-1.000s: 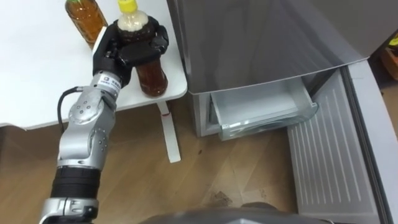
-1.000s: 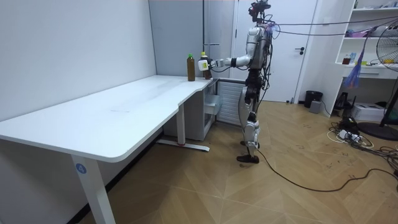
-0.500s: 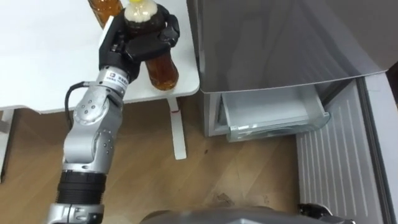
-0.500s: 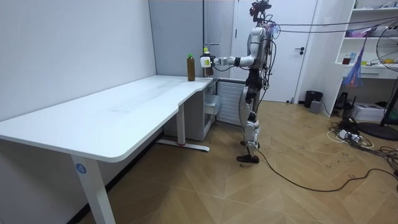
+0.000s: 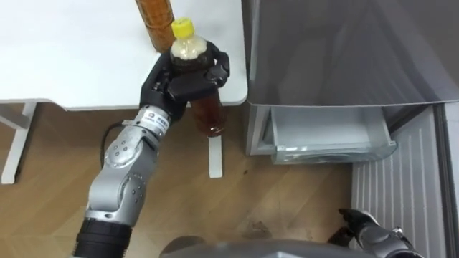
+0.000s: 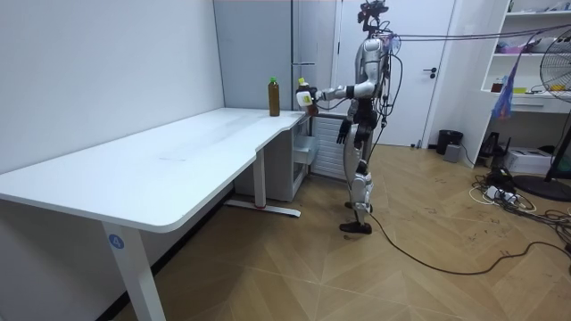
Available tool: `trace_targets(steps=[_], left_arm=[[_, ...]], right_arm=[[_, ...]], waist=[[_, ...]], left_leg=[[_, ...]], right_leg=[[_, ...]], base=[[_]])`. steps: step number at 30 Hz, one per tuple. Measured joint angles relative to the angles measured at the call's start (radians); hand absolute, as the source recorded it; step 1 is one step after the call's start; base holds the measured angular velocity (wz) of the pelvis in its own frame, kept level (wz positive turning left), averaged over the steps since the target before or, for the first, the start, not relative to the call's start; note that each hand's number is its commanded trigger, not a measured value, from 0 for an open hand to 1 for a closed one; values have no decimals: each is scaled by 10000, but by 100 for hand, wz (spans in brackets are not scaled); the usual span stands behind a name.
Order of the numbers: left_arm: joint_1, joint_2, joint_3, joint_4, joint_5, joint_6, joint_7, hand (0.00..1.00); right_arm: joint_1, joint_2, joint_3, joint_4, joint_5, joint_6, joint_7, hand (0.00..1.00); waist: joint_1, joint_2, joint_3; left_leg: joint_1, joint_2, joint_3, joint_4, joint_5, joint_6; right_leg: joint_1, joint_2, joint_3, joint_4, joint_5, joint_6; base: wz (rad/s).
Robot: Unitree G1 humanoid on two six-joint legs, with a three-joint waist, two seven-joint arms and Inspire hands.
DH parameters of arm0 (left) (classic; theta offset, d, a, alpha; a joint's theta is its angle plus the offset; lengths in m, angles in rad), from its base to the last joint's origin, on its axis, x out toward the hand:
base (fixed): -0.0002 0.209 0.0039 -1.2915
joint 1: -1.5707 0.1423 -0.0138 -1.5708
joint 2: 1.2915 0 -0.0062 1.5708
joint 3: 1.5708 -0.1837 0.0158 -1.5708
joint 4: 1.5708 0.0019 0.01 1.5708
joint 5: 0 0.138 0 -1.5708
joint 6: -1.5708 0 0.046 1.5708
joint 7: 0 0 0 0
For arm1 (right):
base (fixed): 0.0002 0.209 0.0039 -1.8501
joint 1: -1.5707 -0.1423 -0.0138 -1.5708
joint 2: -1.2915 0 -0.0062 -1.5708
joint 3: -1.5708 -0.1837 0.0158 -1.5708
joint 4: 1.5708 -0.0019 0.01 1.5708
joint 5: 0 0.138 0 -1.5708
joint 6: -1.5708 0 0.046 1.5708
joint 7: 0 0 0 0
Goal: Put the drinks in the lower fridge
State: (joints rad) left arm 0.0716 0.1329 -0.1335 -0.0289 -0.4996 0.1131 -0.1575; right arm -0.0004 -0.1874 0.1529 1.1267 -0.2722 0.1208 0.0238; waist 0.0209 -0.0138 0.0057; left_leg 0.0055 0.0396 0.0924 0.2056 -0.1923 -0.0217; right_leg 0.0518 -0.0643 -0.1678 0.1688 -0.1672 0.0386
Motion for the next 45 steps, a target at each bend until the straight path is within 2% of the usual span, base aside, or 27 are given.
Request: trace_targets(steps=[3, 6, 11, 14, 19, 28, 33, 37, 40, 45], left_arm=[[54, 3, -136, 2, -2, -14, -77, 100], [295, 70, -292, 2, 1, -25, -153, 100], [669, 155, -293, 44, -4, -29, -449, 100], [695, 300, -293, 111, -6, -56, -492, 100], [700, 402, -441, 156, -11, -98, -603, 100], [714, 387, -910, 250, -10, -120, -1085, 100], [815, 412, -1044, 430, -9, -123, -1338, 100], [814, 434, -1077, 627, -9, -122, -1396, 100], [802, 422, -1147, 627, -7, -123, -1446, 100], [803, 372, -1276, 626, -5, -122, -1631, 100]], right_arm=[[-24, 46, 112, -460, 82, -42, 103, 0], [-23, 498, 153, -1311, 306, -582, 527, 0], [-19, 874, 421, -1696, 586, -870, 1214, 0], [16, 870, 625, -2021, 640, -914, 1508, 0], [52, 843, 687, -2983, 761, -995, 2072, 0], [110, 859, 1441, -5030, 918, -1015, 3134, 0], [105, 851, 1492, -5247, 964, -1017, 3575, 0], [126, 798, 1776, -5676, 1530, -984, 3979, 0], [202, 806, 1790, -6130, 1895, -978, 4294, 0], [361, 813, 1815, -6943, 2492, -965, 5075, 0]], waist=[[100, -40, 0], [78, -17, -6], [79, 33, 22], [82, 99, 58], [49, 149, 53], [72, 135, 51], [72, 17, 78], [82, -150, 178], [60, -213, 164], [74, -182, 137]], left_leg=[[-5, 0, -9, 11, 0, 0], [2, 1, -114, 13, 0, 0], [-1, -5, -131, 133, -3, 0], [-100, -4, -131, 179, -4, 0], [-311, -4, -136, 258, -3, 1], [-297, -6, -131, 308, -3, 2], [-282, -5, -135, 305, -3, 2], [-295, -6, -139, 318, -3, 2], [-312, -6, -126, 338, -11, 9], [-478, -6, -136, 353, -12, 9]], right_leg=[[-4, -7, -83, 0, 0, 0], [56, -16, -320, 6, 0, 0], [192, -45, -551, 15, 0, 0], [141, -48, -569, 12, 0, 0], [-24, -48, -553, 13, 1, -3], [-6, -51, -550, 31, 0, -4], [6, -59, -580, 45, 0, -4], [0, -60, -544, 68, -6, -7], [-4, -62, -529, 57, -9, -4], [-165, -58, -531, 69, -22, -25]], base=[[0], [10], [11], [4], [0], [0], [0], [0], [0], [0]])
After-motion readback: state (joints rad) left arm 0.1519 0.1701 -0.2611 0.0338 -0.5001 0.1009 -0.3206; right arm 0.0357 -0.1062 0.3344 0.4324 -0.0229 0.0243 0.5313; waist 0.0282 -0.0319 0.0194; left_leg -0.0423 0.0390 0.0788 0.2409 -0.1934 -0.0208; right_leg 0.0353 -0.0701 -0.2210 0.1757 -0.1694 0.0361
